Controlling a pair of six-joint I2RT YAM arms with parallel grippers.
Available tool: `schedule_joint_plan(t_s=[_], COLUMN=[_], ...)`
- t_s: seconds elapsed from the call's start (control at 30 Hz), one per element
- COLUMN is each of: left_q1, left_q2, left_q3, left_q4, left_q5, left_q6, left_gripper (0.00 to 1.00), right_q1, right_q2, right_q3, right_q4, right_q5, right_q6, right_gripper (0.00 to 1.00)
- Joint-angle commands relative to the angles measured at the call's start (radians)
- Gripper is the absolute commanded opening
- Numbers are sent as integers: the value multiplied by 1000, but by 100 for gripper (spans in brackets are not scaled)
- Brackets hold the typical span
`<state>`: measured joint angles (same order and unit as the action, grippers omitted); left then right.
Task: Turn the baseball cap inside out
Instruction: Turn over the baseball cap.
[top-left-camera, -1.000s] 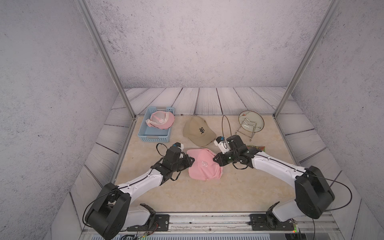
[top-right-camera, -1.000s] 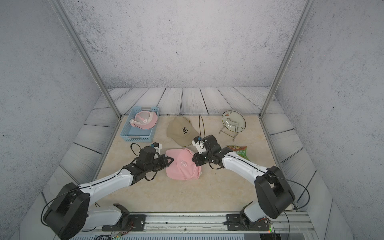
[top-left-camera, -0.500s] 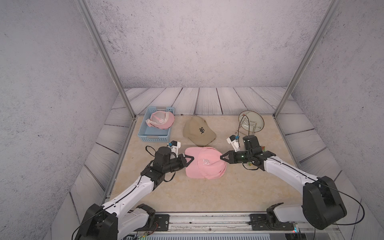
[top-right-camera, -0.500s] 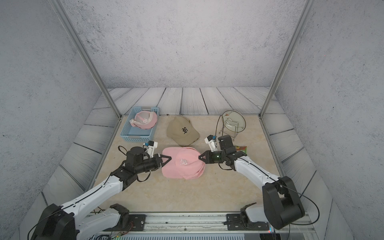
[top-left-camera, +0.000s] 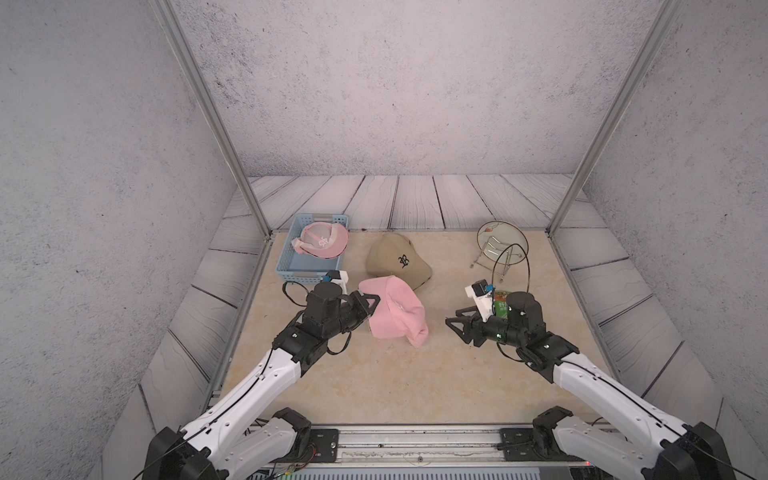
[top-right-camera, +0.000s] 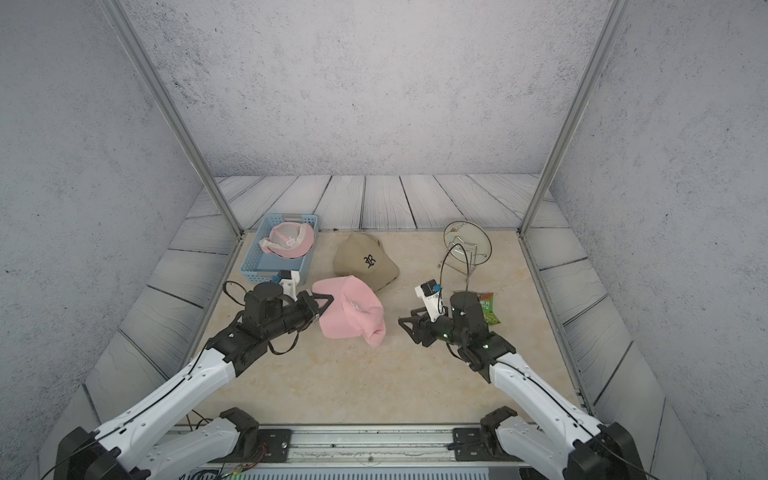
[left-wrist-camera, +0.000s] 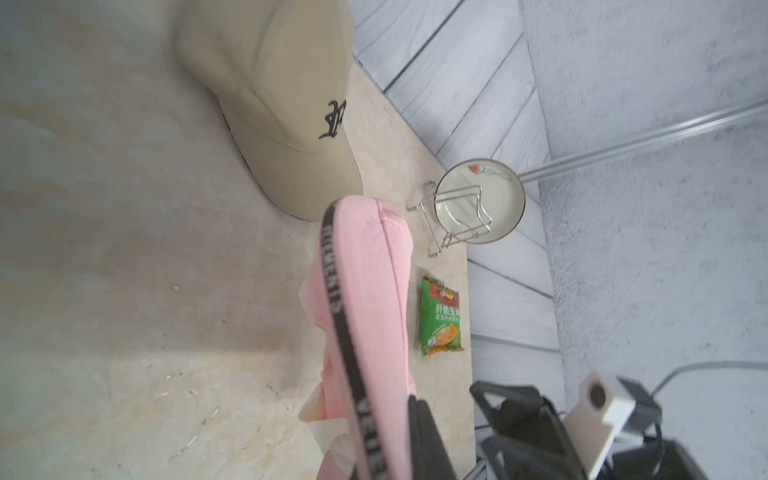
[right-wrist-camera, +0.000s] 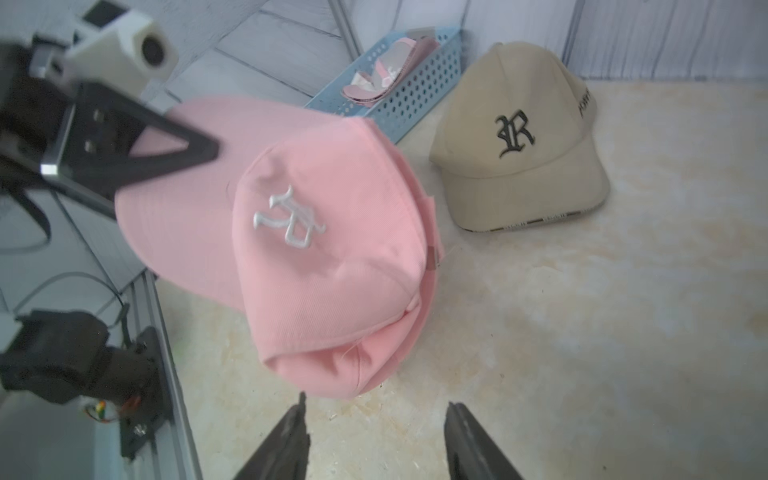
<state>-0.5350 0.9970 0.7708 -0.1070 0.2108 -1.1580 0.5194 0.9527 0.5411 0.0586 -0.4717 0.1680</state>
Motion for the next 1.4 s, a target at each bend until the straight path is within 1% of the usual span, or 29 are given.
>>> schedule_joint_plan(t_s=[0.0, 0.1, 0.23, 0.37, 0.43, 0.57, 0.77, 0.87, 0.97, 1.0, 1.07, 1.17, 1.2, 1.27, 1.3, 1.33, 1.37], left_q1=[-15, -31, -45, -67, -75, -86, -100, -110, -118, -122, -131, -145, -149, -153, -155, -155, -155], left_q2=[25, 84, 147, 167, 171, 178, 177, 182, 189, 190, 193, 196, 198, 202, 204, 207, 209], left_q3=[117, 191, 242, 257, 254, 252, 248, 241, 235, 233, 230, 228, 222, 209, 202, 196, 191], left_q4=[-150, -198, -229, -249, -250, -251, -251, -237, -220, -213, -195, -193, -184, -161, -144, -126, -112], left_q5=[-140, -141, -146, -186, -197, -207, -218, -216, -205, -200, -189, -182, -180, -174, -171, -168, -168], left_q6=[-189, -306, -446, -560, -602, -640, -665, -685, -700, -700, -704, -696, -698, -703, -701, -694, -685], left_gripper=[0, 0, 0, 0, 0, 0, 0, 0, 0, 0, 0, 0, 0, 2, 4, 9, 21], right_q1=[95, 178, 274, 374, 412, 453, 488, 501, 507, 508, 508, 508, 508, 508, 508, 508, 508], right_q2=[-26, -18, -5, 38, 73, 129, 194, 242, 298, 317, 353, 384, 393, 402, 405, 405, 401], right_q3=[-11, -11, -13, -21, -19, -6, 10, 23, 40, 46, 60, 87, 101, 126, 133, 134, 133], right_q4=[115, 163, 228, 316, 351, 372, 375, 387, 435, 460, 513, 552, 548, 518, 513, 512, 509], right_q5=[152, 236, 362, 510, 563, 592, 577, 606, 688, 727, 808, 914, 944, 992, 1007, 1015, 1016], right_q6=[-174, -242, -333, -443, -500, -567, -627, -656, -665, -669, -678, -658, -649, -625, -621, -620, -619], right_gripper=[60, 61, 62, 63, 64, 64, 65, 65, 64, 62, 54, 31, 25, 18, 13, 8, 2])
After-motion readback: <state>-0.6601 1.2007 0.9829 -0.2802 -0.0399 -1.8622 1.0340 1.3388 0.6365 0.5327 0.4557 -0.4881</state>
